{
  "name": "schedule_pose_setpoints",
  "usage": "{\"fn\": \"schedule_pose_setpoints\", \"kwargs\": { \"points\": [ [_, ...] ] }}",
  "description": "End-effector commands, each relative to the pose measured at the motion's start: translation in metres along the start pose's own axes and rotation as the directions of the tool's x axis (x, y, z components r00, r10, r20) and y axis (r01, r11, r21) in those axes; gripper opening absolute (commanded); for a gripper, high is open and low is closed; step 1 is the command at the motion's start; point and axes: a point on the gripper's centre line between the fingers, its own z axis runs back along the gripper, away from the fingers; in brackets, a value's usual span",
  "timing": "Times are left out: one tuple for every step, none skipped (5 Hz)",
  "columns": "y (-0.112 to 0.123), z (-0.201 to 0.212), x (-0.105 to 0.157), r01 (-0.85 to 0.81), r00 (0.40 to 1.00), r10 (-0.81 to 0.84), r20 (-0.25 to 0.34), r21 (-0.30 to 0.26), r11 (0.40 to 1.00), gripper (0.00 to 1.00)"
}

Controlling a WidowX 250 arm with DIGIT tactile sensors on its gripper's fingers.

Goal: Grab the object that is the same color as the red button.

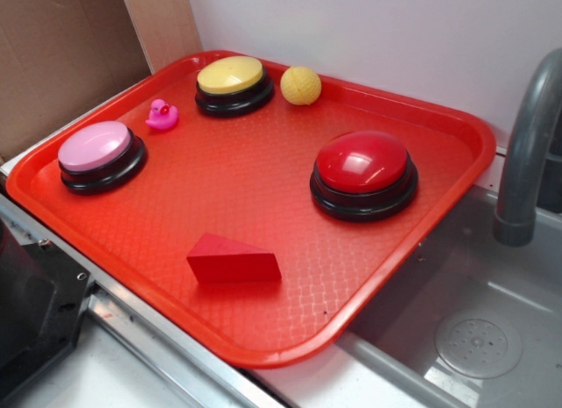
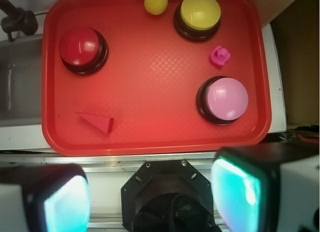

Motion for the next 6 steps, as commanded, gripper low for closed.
{"fn": "schedule_pose_setpoints", "kwargs": {
  "points": [
    [0.0,0.0,0.0,0.0,1.0,0.0,0.0,0.0,1.0,1.0],
    [-0.002,-0.003,0.01,0.001,1.0,-0.001,0.003,-0.017,1.0,1.0],
    [-0.005,-0.011,0.021,0.005,1.0,-0.005,-0.005,-0.021,1.0,1.0],
    [-0.011,-0.016,0.039,0.042,0.999,-0.043,-0.028,-0.045,0.998,1.0],
    [-0.019,-0.023,0.058,0.126,0.991,-0.128,-0.046,-0.05,0.991,1.0],
    [-0.044,-0.033,0.072,0.223,0.971,-0.228,-0.075,-0.067,0.972,1.0]
  ]
}}
